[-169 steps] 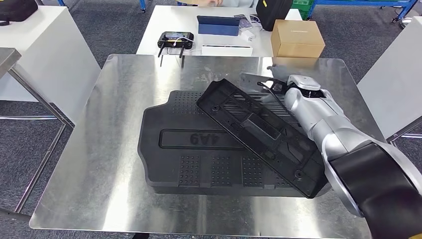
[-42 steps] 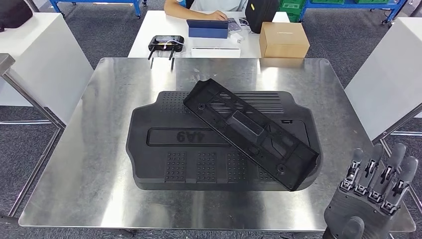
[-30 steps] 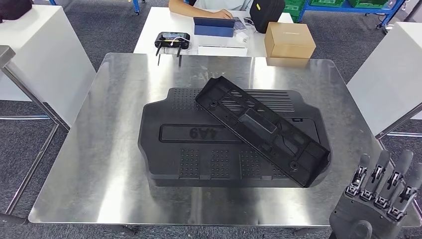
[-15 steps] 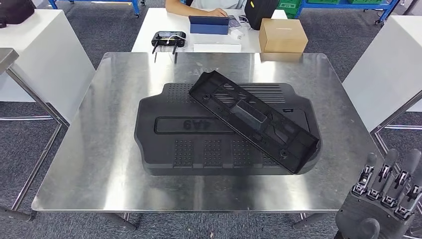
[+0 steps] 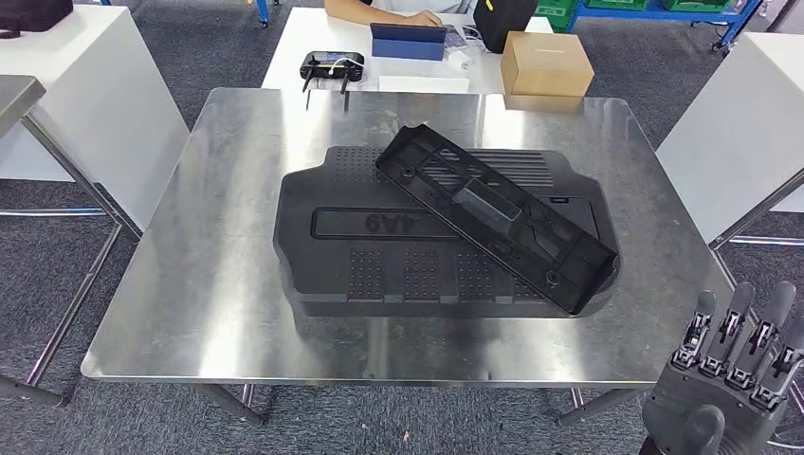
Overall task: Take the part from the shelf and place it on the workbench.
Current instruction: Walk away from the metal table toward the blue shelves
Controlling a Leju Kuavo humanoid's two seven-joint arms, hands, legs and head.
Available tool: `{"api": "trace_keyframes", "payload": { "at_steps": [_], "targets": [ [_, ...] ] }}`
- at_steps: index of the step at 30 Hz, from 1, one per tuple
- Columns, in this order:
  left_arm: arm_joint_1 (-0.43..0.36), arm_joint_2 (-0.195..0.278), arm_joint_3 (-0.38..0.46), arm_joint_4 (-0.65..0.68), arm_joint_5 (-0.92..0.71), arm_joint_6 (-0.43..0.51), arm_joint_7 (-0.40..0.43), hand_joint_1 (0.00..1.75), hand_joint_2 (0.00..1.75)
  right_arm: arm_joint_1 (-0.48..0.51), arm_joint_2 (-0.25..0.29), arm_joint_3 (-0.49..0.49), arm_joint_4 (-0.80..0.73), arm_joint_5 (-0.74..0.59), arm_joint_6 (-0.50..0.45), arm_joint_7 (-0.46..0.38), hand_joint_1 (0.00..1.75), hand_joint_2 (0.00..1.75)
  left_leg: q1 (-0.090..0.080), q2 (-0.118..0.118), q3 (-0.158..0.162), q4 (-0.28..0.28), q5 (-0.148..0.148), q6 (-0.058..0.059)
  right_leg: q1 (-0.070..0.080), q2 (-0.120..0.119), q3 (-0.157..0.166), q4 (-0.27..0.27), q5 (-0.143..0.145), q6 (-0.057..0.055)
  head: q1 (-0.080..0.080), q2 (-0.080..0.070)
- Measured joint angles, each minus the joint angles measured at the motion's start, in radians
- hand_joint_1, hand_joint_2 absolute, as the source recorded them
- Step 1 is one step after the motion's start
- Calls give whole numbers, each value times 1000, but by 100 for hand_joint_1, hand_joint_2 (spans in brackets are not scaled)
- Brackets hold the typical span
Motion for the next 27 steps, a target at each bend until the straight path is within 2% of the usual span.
{"api": "trace_keyframes", "payload": {
  "at_steps": [2,4,5,6,7,8,9,10,11,12,14,15,16,17,19,20,21,22,23,25,26,27],
  "targets": [
    [-1,0,0,0,-2,1,0,0,0,0,3,-7,4,1,13,11,0,175,1,3,-18,-2,15,15,-1,1,-42,90,-62,-8,4,0],
    [-1,1,0,0,-7,2,0,0,0,-1,8,-14,11,1,25,22,0,175,-1,5,-41,-2,29,20,-2,1,-90,219,-129,-14,7,0],
    [-1,1,0,0,-10,2,0,0,0,-1,10,-17,15,1,28,28,0,175,-1,5,-52,-1,37,20,-2,1,-97,256,-144,-11,7,0],
    [-1,1,0,0,-11,2,0,0,0,-1,12,-19,20,1,29,35,0,175,-2,6,-62,-1,44,18,-1,1,-86,256,-142,-5,6,0],
    [-1,1,0,0,-12,2,0,0,0,-1,14,-21,24,2,30,45,0,175,-2,6,-70,-1,52,16,-1,1,-52,215,-128,2,6,0],
    [-1,1,0,0,-13,2,0,0,0,-2,16,-22,30,2,29,56,0,175,-1,6,-78,-1,59,13,-1,1,-1,143,-108,8,7,0],
    [-1,1,0,0,-14,2,0,0,0,-4,18,-23,36,3,25,70,0,175,-2,5,-83,-1,66,8,0,1,53,63,-94,10,7,0],
    [-1,1,0,0,-16,2,-1,0,0,-6,20,-23,44,3,21,85,0,175,-3,5,-87,-2,73,3,3,1,95,3,-81,9,5,0],
    [-1,1,0,0,-16,2,-1,0,0,-7,21,-23,52,4,15,97,0,175,-3,4,-88,-3,80,-4,6,2,116,-34,-76,5,5,0],
    [-2,1,0,0,-17,2,-1,0,0,-8,23,-23,61,5,9,109,0,175,-3,5,-88,-5,87,-11,10,2,119,-46,-74,0,4,0],
    [-1,1,0,0,-18,2,0,0,0,-8,25,-23,82,5,-3,127,0,175,0,5,-87,-10,98,-26,8,2,107,-50,-61,-14,4,0],
    [0,1,0,0,-19,2,0,0,0,-8,27,-24,97,6,-10,138,0,175,1,5,-90,-4,89,-31,6,1,103,-53,-52,-21,3,0],
    [1,2,0,0,-21,1,0,0,0,-7,29,-24,113,5,-17,149,0,175,2,5,-98,18,61,-35,2,-1,97,-56,-43,-30,1,0],
    [2,3,0,0,-24,0,0,0,0,-7,31,-25,129,5,-24,161,0,175,3,5,-109,55,21,-37,-2,-2,90,-58,-34,-36,-1,0],
    [3,3,0,0,-31,-1,0,0,0,-7,33,-27,170,1,-34,190,0,175,3,5,-136,175,-74,-39,1,-4,73,-56,-19,-45,-4,0],
    [3,3,0,0,-34,-2,0,0,0,-7,34,-27,190,-2,-38,202,0,175,3,5,-141,225,-99,-41,3,-5,65,-54,-13,-45,-5,0],
    [3,4,0,0,-36,-2,0,0,0,-7,35,-28,212,-5,-41,213,0,175,3,6,-134,252,-106,-42,4,-6,56,-51,-6,-44,-4,0],
    [3,5,0,0,-39,-3,0,0,0,-7,35,-28,231,-6,-43,220,0,175,4,6,-109,241,-91,-43,4,-6,48,-47,-1,-41,-4,0],
    [3,6,0,0,-40,-3,0,0,0,-7,35,-29,249,-8,-46,225,0,175,5,6,-65,190,-66,-44,2,-6,41,-41,3,-38,-5,0],
    [1,7,0,0,-45,-6,-1,0,0,-8,35,-31,278,-8,-51,235,0,175,6,4,25,61,-39,-43,3,-7,25,-26,8,-31,-5,0],
    [1,8,0,0,-47,-8,-1,0,0,-8,35,-33,289,-8,-55,240,0,175,4,2,50,18,-37,-40,5,-7,18,-19,11,-27,-4,0],
    [1,8,0,0,-49,-9,-2,0,0,-9,35,-35,299,-7,-58,243,0,175,1,0,57,0,-40,-35,6,-8,12,-15,15,-20,-5,0]
  ]
}}
